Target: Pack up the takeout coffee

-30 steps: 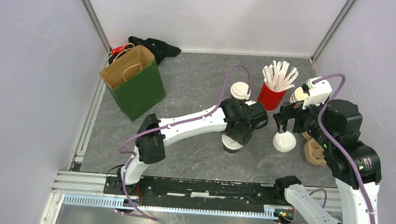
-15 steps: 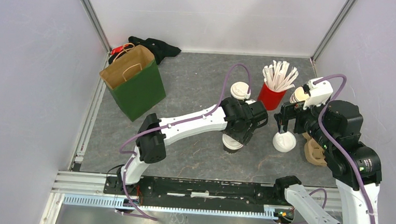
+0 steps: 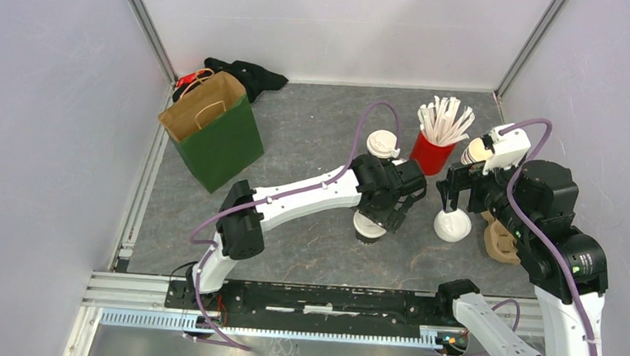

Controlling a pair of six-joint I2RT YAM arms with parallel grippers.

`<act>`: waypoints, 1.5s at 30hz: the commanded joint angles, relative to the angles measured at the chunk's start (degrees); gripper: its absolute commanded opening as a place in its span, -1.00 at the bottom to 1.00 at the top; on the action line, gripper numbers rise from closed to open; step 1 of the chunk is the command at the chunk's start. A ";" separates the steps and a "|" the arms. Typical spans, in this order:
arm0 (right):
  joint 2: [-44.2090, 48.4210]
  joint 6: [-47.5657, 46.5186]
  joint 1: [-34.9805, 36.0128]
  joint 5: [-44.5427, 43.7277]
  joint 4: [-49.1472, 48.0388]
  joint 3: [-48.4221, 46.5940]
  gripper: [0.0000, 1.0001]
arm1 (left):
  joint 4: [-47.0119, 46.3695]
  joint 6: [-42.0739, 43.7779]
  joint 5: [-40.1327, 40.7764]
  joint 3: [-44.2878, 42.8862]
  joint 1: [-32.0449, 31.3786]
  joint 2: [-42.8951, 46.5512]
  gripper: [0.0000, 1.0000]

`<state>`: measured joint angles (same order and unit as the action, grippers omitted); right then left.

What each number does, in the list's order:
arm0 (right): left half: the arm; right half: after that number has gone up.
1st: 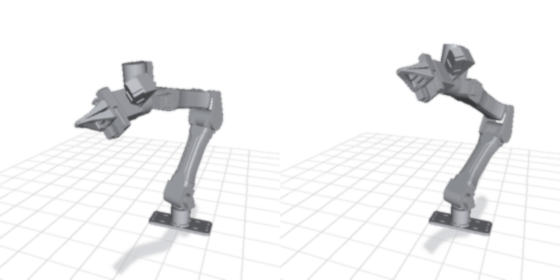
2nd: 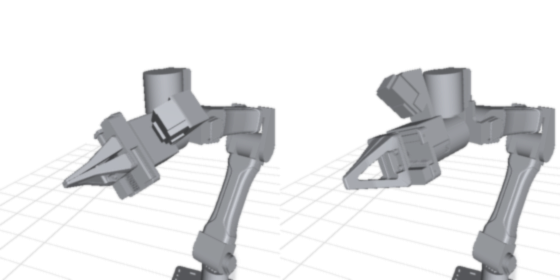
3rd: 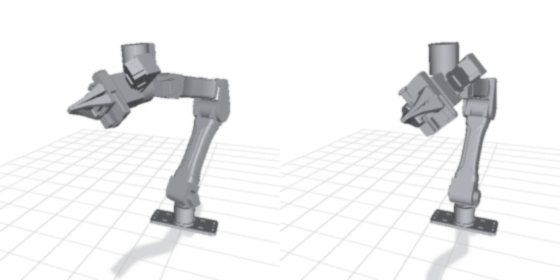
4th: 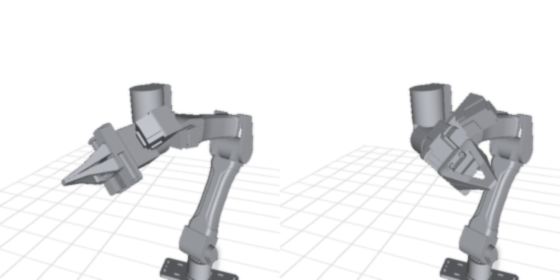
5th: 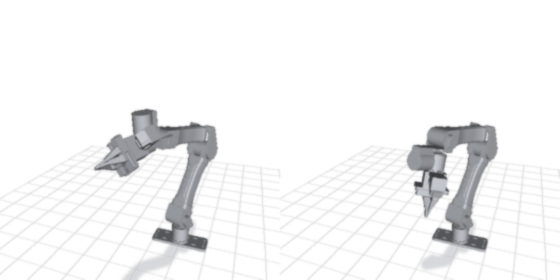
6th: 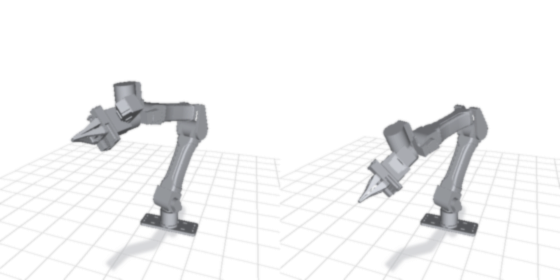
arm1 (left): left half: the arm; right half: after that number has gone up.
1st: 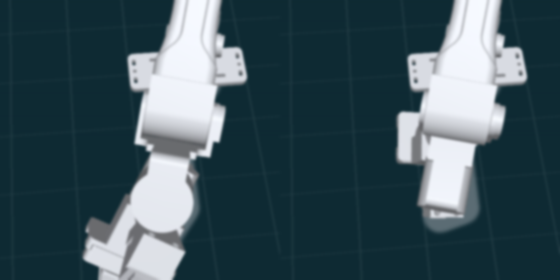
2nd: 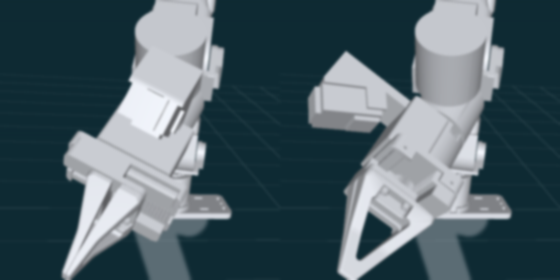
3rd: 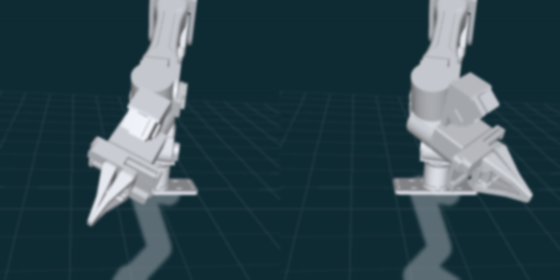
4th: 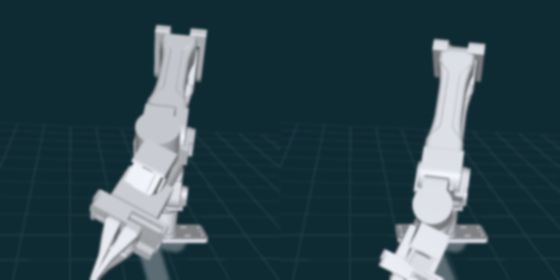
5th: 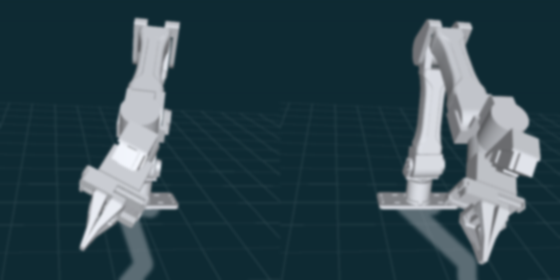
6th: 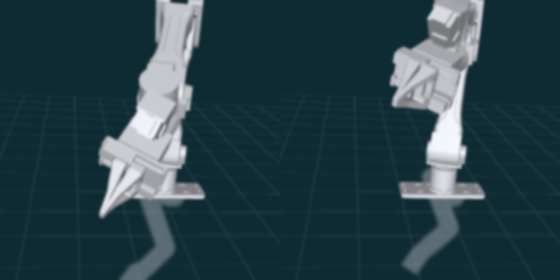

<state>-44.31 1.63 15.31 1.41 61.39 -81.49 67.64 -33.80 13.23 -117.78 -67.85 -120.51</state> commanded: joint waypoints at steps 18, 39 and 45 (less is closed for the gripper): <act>-8.63 6.45 0.24 -1.76 -0.14 8.77 0.83 | -24.40 -8.70 -30.20 35.67 19.62 33.82 0.59; -6.84 17.44 -1.14 33.19 -27.81 40.84 0.22 | -40.13 -11.06 -43.60 44.46 22.22 24.75 0.20; -8.88 15.56 -4.22 34.04 -28.68 40.27 0.17 | -39.87 -9.88 -44.22 44.96 22.15 23.16 0.18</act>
<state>-52.23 18.57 12.67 33.69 36.40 -40.75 29.50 -45.47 -28.84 -73.52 -45.71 -96.31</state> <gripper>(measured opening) 0.594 0.599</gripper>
